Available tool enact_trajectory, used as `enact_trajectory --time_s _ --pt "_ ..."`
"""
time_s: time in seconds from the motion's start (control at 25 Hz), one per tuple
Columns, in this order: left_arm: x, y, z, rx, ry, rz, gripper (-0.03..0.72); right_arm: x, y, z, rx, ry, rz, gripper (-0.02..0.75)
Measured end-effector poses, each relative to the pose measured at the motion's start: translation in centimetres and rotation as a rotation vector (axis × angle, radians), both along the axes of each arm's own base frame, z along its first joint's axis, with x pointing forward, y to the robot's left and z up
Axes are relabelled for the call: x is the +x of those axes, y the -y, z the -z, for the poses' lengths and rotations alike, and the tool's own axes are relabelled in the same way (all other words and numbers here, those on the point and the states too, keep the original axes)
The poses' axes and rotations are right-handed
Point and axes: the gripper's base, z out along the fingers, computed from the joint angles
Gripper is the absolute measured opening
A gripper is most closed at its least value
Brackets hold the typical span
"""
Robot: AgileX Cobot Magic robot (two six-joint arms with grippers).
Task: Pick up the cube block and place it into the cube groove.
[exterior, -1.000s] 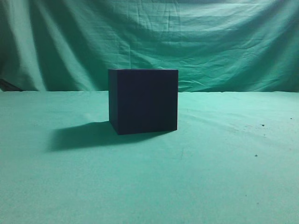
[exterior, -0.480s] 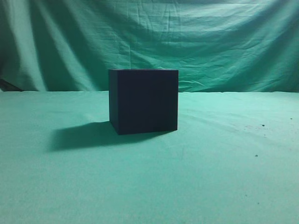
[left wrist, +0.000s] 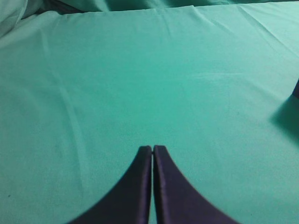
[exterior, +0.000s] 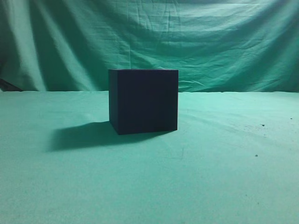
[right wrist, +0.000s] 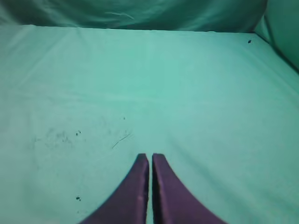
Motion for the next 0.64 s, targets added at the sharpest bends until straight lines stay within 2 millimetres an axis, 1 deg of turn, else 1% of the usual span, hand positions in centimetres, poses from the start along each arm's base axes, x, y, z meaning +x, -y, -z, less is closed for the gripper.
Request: enact_trajectory --time_s 0.64 --pt "0.0 0.0 0.0 0.0 0.0 0.0 0.0 -0.04 -0.08 0.12 0.025 -0.015 -0.002 0.0"
